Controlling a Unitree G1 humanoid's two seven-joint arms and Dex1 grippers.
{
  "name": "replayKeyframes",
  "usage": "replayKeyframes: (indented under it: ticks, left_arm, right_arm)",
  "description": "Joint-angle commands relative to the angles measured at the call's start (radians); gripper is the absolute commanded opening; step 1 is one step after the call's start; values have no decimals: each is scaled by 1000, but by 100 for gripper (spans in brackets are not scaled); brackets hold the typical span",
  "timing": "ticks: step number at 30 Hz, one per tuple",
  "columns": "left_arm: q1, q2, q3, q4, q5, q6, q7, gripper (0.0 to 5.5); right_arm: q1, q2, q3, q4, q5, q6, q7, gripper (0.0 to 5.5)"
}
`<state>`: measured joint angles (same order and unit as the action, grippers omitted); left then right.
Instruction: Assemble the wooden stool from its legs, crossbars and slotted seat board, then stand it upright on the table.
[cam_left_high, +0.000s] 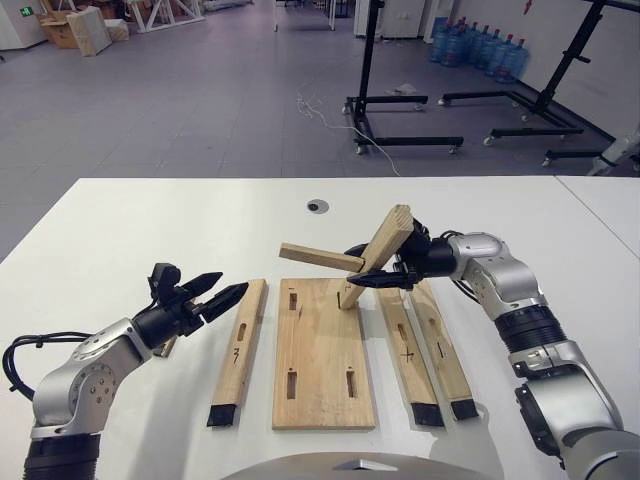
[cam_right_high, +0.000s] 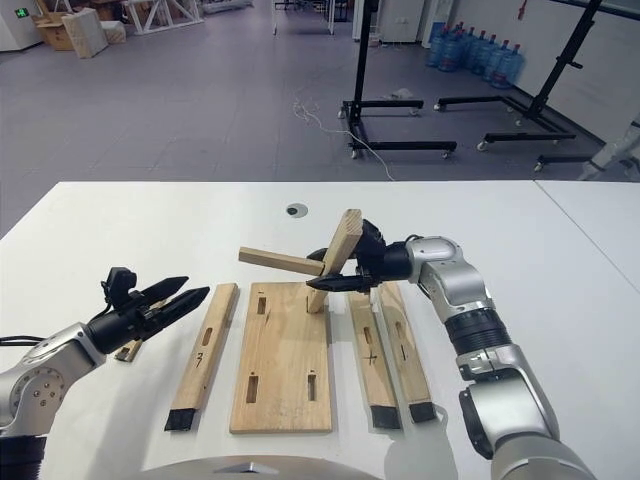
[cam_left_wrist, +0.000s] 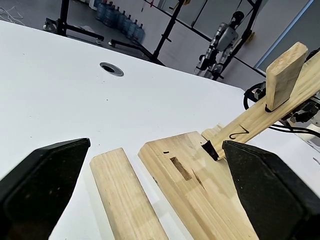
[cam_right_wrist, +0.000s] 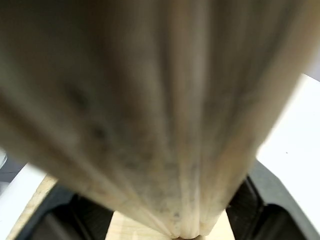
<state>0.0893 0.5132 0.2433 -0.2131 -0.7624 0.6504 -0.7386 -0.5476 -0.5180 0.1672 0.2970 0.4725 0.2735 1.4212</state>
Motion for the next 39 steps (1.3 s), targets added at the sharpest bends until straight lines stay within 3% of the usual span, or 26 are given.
replayKeyframes:
  ticks: [1,8,13,20,29,36,39]
  left_arm:
    - [8,1,5,10,14,-8,3,487]
    - [-2,8,-10,28,25,-6,-7,487]
    - [1,-6,-22,19,33,-10,-1,487]
    - [-1,-23,-49,28,49,-20,-5,487]
    - [5,-21,-44,44,60,-34,-10,487]
    - [4,-21,-44,56,72,-40,-15,487]
    - [6,-21,-41,58,74,-43,-15,487]
  right_arm:
    - [-13,7,-69,-47,36,25,-43,351]
    - [-41,-5,-167,-130,73,50,-125,463]
    - [-147,52,-143,34,3,2,-150,537]
    - [-214,92,-153,143,-6,-44,-142,537]
    - [-151,80,-244,-60,85,9,-197,537]
    - [25,80,-140,-229,112,152,-191,537]
    - [23,85,-146,-275,140,169,-220,537]
